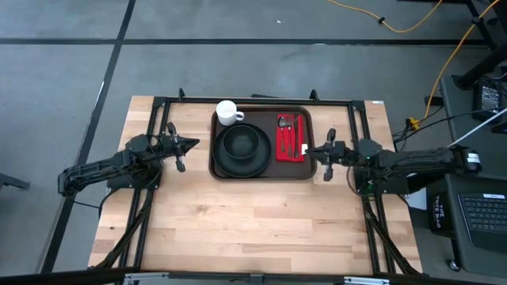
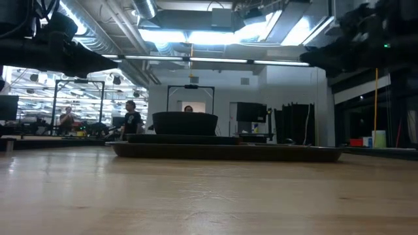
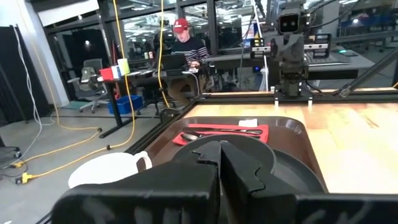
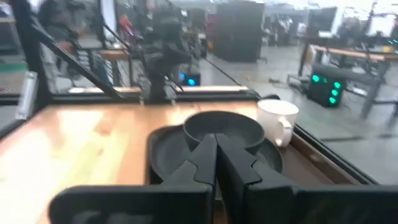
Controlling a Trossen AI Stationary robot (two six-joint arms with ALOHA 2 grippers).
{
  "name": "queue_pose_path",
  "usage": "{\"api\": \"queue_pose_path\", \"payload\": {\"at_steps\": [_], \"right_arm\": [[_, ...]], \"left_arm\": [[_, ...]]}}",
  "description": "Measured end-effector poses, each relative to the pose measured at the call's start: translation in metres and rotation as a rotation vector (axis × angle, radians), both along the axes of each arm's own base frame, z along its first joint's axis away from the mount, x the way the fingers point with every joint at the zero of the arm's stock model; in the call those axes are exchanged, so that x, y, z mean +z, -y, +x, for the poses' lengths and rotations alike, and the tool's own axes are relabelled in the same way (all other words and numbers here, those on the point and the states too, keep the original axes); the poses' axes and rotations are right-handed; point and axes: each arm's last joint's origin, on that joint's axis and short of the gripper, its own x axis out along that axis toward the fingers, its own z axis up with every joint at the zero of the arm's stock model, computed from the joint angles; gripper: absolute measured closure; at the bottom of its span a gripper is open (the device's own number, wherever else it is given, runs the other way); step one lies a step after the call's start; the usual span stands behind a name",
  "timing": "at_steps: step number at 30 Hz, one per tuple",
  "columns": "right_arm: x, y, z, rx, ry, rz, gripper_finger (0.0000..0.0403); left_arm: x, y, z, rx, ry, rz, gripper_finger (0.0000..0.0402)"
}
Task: Set up tray
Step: Return to Home Position
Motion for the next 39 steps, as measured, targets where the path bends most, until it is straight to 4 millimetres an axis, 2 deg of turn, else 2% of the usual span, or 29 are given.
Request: {"api": "queue_pose_path", "payload": {"at_steps": [9, 17, 28, 39], "right_arm": [[-0.012, -0.006, -0.015, 0.139, 0.05, -0.005, 0.0391], [-0.012, -0.006, -0.017, 0.151, 0.067, 0.048, 0.0391], [-0.03, -0.006, -0.017, 0.145, -0.112, 0.079, 0.0391], [-0.032, -0.006, -0.017, 0.141, -0.135, 0.113, 0.0391]], "left_arm": [[0.001, 0.0, 0.0, 0.001, 0.01, -0.005, 0.0398], [0.001, 0.0, 0.0, 0.001, 0.01, -0.005, 0.0398], [0.001, 0.0, 0.0, 0.001, 0.01, -0.005, 0.0398], [0.001, 0.0, 0.0, 0.001, 0.01, -0.005, 0.0398]]}}
